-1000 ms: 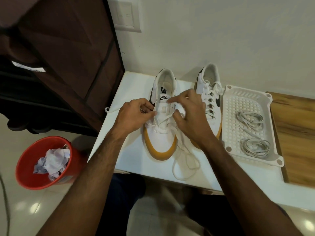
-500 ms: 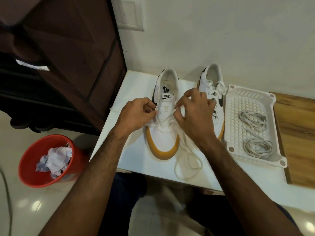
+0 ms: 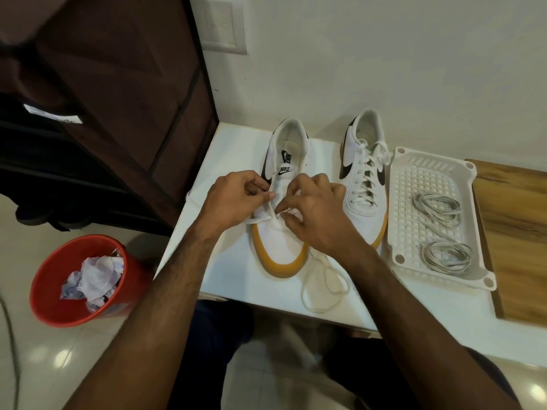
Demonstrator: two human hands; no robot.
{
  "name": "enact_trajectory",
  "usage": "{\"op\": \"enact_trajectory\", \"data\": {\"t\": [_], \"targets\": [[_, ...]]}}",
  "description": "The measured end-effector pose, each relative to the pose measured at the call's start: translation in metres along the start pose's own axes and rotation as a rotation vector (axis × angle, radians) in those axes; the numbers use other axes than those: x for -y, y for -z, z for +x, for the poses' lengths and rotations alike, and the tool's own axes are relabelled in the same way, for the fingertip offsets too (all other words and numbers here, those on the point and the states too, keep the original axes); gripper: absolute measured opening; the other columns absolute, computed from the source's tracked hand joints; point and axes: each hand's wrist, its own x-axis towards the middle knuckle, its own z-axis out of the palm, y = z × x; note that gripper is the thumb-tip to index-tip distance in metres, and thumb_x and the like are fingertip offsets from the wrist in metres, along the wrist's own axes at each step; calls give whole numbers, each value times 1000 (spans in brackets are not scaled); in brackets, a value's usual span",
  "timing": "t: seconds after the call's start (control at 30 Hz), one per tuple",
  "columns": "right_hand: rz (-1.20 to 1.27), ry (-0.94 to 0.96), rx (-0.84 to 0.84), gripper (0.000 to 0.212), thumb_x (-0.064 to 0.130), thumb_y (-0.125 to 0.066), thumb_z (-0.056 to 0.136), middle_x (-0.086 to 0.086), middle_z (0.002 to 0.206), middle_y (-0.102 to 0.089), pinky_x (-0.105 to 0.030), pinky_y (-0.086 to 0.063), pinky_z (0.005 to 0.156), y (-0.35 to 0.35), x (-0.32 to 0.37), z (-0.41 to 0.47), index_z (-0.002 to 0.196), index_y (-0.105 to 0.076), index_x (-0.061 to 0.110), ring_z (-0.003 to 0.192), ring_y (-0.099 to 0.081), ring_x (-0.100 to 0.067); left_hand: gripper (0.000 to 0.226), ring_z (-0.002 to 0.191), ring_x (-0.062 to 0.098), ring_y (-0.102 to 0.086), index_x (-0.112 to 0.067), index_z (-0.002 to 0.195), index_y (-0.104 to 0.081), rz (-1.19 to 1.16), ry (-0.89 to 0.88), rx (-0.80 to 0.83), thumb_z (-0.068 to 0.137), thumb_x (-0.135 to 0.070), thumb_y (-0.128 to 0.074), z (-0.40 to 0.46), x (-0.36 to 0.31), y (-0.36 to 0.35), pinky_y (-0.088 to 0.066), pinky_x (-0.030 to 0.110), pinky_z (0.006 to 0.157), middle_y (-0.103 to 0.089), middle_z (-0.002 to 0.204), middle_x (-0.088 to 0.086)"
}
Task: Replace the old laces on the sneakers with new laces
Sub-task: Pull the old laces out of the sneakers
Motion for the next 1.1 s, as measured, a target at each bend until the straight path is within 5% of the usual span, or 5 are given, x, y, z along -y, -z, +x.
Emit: {"op": "enact_trajectory", "data": {"t": [0.47,0.67,0.77,0.97,1.1], "targets": [[26,-369,-388,16,27,-57,88,4,117,-53,-36,-21,89,36,-38,-1,98,-69,28,111,-49,-19,21,82,2,-68,-30,95,-74,-18,0,8,81,-44,-81,0,1,1,-58,33,82,-72,83,-15],[12,9,-96,21,32,-66,87,5,112,-56,-34,-14,82,13,-7,0,105,-76,33,108,-46,-24,22,82,2,-69,-30,93,-74,-35,7,1,80,-46,-82,-1,1,1,-59,32,81,-74,83,-14],[1,7,15,15,28,-72,87,5,106,-57,-35,-12,80,-1,2,0,99,-78,32,105,-48,-26,23,83,4,-69,-28,95,-75,-36,-2,1,81,-45,-81,-2,0,2,-58,31,81,-74,85,-13],[-162,-94,-192,11,23,-67,86,-4,108,-59,-44,-28,86,15,-6,10,92,-72,16,102,-52,-30,21,83,5,-68,-27,96,-74,-24,10,5,82,-40,-82,-2,-1,3,-57,30,80,-73,83,-13],[-24,-225,-245,10,25,-66,91,3,113,-55,-37,-20,86,39,-37,4,98,-73,28,112,-46,-23,21,82,4,-68,-27,97,-74,-17,5,12,82,-40,-82,-2,-1,4,-57,28,79,-73,83,-14]]}}
